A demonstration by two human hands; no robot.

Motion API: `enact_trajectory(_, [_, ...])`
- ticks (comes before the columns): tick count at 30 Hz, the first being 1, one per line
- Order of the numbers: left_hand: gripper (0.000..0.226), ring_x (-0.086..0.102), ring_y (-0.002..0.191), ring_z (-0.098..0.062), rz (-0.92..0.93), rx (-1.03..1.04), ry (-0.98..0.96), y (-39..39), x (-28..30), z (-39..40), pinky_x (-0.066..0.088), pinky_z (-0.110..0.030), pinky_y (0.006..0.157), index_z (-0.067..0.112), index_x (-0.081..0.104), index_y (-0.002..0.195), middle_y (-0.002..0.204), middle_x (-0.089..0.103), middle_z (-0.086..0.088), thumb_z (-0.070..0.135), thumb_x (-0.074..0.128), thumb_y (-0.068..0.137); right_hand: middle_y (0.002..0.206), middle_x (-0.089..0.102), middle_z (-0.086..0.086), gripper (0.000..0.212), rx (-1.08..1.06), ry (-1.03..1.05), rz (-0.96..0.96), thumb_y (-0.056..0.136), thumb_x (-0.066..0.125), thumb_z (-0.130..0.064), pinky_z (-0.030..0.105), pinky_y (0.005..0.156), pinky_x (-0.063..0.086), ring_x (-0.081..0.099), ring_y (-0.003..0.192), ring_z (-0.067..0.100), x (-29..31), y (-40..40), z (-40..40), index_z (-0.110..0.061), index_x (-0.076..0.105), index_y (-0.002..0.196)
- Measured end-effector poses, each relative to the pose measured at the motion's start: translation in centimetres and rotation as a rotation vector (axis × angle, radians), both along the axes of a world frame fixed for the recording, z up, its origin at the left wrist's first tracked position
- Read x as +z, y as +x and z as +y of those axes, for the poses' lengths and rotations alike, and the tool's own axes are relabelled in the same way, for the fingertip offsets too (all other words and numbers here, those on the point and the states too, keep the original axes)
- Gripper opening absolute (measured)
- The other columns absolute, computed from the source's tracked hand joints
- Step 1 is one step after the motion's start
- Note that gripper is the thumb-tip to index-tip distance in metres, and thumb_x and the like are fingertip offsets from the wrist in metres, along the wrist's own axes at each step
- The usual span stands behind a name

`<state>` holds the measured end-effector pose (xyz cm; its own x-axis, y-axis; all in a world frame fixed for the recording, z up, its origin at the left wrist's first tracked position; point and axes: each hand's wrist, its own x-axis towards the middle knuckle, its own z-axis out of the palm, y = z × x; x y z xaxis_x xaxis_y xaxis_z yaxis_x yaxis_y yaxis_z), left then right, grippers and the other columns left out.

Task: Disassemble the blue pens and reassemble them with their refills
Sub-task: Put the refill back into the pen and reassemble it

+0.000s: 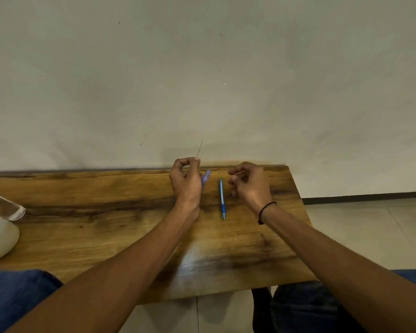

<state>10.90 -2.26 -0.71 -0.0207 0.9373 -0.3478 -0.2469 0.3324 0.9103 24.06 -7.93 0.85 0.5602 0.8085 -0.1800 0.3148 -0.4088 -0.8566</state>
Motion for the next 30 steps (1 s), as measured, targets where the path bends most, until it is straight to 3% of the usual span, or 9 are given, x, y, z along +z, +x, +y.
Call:
enact_trajectory(2, [0.004,0.066,0.068,-0.015,-0.006,-0.017,0.0,0.0,0.2,-0.1,0.055,-0.019,0.065,0.019,0.063,0.099,0.063,0.054,-0.003,0.018,0.064,0.103,0.098,0.074,0.006,0.021,0.14,-0.106,-0.304,0.097,0.061,0.002,0.043,0.081,0.062,0.071,0.09,0.021,-1.5,1.8,0.1,-0.013,0.073,0.106])
enact_trajectory(5, [0.008,0.064,0.067,-0.014,-0.017,-0.02,0.015,0.0,0.3,-0.2,0.058,-0.023,0.075,0.02,0.063,0.096,0.065,0.054,-0.003,0.016,0.065,0.103,0.11,0.073,0.006,0.027,0.275,-0.208,-0.51,0.097,0.064,-0.001,0.045,0.084,0.061,0.069,0.103,0.024,-3.7,2.5,0.0,-0.017,0.071,0.117])
enact_trajectory(9, [0.008,0.061,0.076,-0.026,-0.022,-0.015,0.021,0.0,-0.1,-0.3,0.053,-0.024,0.079,0.017,0.064,0.096,0.06,0.049,-0.003,0.013,0.064,0.103,0.119,0.066,0.007,0.027,0.374,-0.285,-0.592,0.097,0.066,-0.009,0.05,0.086,0.058,0.066,0.108,0.03,-5.8,2.2,0.0,-0.017,0.068,0.123])
enact_trajectory(15, [0.008,0.059,0.068,-0.023,-0.017,-0.054,0.042,0.1,-0.1,-0.7,0.054,-0.027,0.076,0.015,0.063,0.096,0.049,0.045,0.004,0.011,0.064,0.102,0.115,0.062,0.014,0.01,0.356,-0.315,-0.654,0.103,0.058,-0.009,0.052,0.087,0.056,0.063,0.106,0.039,-7.0,2.2,0.1,-0.007,0.067,0.107])
enact_trajectory(18, [0.004,0.057,0.059,-0.018,0.004,-0.059,0.057,-0.1,-0.1,-0.7,0.061,-0.017,0.059,0.012,0.064,0.099,0.048,0.047,0.006,0.011,0.065,0.102,0.115,0.06,0.014,0.008,0.365,-0.317,-0.661,0.102,0.061,-0.014,0.051,0.084,0.055,0.061,0.106,0.037,-7.2,2.1,0.1,-0.008,0.063,0.107])
enact_trajectory(21, [0.004,0.055,0.052,-0.011,0.045,-0.061,0.082,-0.3,-0.2,-0.6,0.059,-0.017,0.057,0.012,0.065,0.098,0.05,0.049,0.006,0.011,0.066,0.101,0.11,0.066,0.014,0.014,0.344,-0.303,-0.59,0.098,0.068,-0.017,0.052,0.085,0.057,0.064,0.103,0.034,-6.8,2.1,0.2,-0.008,0.063,0.106])
enact_trajectory(23, [0.005,0.051,0.047,-0.009,0.098,-0.074,0.13,-0.4,-0.4,-0.5,0.066,-0.033,0.066,0.014,0.065,0.097,0.051,0.052,0.007,0.013,0.067,0.101,0.096,0.071,0.009,0.01,0.243,-0.203,-0.451,0.094,0.073,-0.015,0.048,0.082,0.059,0.068,0.092,0.028,-5.9,1.8,0.4,-0.008,0.067,0.099])
enact_trajectory(26, [0.003,0.054,0.061,-0.021,0.188,-0.075,0.21,-0.4,-0.3,-0.6,0.063,-0.058,0.081,0.017,0.066,0.099,0.075,0.062,-0.001,0.015,0.066,0.101,0.081,0.073,0.005,0.014,0.132,0.029,-0.205,0.089,0.075,-0.005,0.04,0.074,0.063,0.071,0.075,0.018,-3.4,1.2,0.6,-0.01,0.069,0.101])
enact_trajectory(30, [0.002,0.055,0.063,-0.022,0.264,-0.024,0.265,-0.6,-0.1,-0.6,0.059,-0.05,0.065,0.019,0.066,0.101,0.088,0.068,-0.008,0.017,0.066,0.101,0.085,0.073,0.021,0.013,0.227,0.288,0.095,0.091,0.076,-0.002,0.034,0.065,0.063,0.072,0.07,0.022,0.8,0.5,0.3,0.0,0.074,0.104])
